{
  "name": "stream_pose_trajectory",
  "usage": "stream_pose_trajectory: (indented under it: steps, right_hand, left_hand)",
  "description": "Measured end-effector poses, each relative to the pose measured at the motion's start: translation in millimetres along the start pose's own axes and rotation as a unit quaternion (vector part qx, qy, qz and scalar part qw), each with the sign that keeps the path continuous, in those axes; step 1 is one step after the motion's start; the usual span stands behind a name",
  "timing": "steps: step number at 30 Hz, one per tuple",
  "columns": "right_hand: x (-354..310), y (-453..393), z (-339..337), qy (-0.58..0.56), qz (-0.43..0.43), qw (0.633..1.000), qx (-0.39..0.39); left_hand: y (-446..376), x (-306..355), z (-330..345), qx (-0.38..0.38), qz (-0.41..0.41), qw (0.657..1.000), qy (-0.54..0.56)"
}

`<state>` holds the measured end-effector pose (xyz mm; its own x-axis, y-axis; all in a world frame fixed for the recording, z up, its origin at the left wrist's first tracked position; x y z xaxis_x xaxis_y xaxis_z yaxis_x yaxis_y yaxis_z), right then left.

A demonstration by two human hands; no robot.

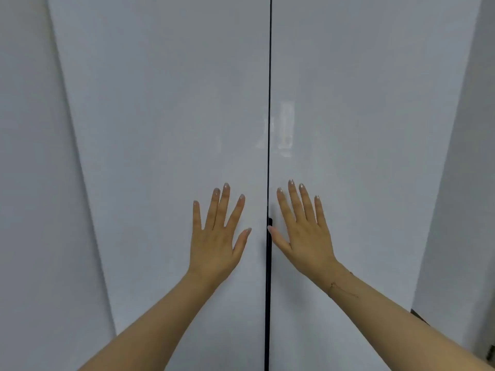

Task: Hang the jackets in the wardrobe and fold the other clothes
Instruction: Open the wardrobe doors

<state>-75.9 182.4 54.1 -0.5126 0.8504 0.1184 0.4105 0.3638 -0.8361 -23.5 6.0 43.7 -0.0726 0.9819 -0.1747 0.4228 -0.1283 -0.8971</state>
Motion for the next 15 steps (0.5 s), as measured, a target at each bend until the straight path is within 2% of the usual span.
stream_pose_trajectory:
  steps: [2, 6, 10, 13, 15]
  right_hand:
    - [6, -12, 20, -0.036, 0.002, 0.999, 0.002]
    - [5, -6, 46, -0.129, 0.037, 0.988, 0.080]
    - [-2, 23, 57, -0.272, 0.186, 0.932, 0.152]
    - [-17, 33, 65, -0.330, 0.245, 0.901, 0.137]
    - [-24, 36, 71, -0.380, 0.304, 0.868, 0.102]
  left_hand:
    - [-11, 4, 28, 0.001, 0.002, 1.000, 0.021]
    - [-15, 7, 73, 0.032, 0.024, 0.999, 0.024]
    - [-13, 4, 88, 0.095, 0.037, 0.995, 0.014]
    - [-14, 5, 91, 0.110, 0.042, 0.993, 0.019]
    - [-14, 4, 90, 0.100, 0.041, 0.994, 0.027]
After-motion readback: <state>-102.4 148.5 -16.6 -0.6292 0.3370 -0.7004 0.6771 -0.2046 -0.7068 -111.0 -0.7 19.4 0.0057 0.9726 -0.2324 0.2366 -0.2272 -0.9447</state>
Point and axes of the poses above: each hand's wrist, its own y-axis away from the middle knuckle, its own z-axis out of the palm, x = y × z, the point moved 5 cm from there along -y, towards the middle knuckle, and after that the axes turned 3 degrees about x, right-handed, at the moved point
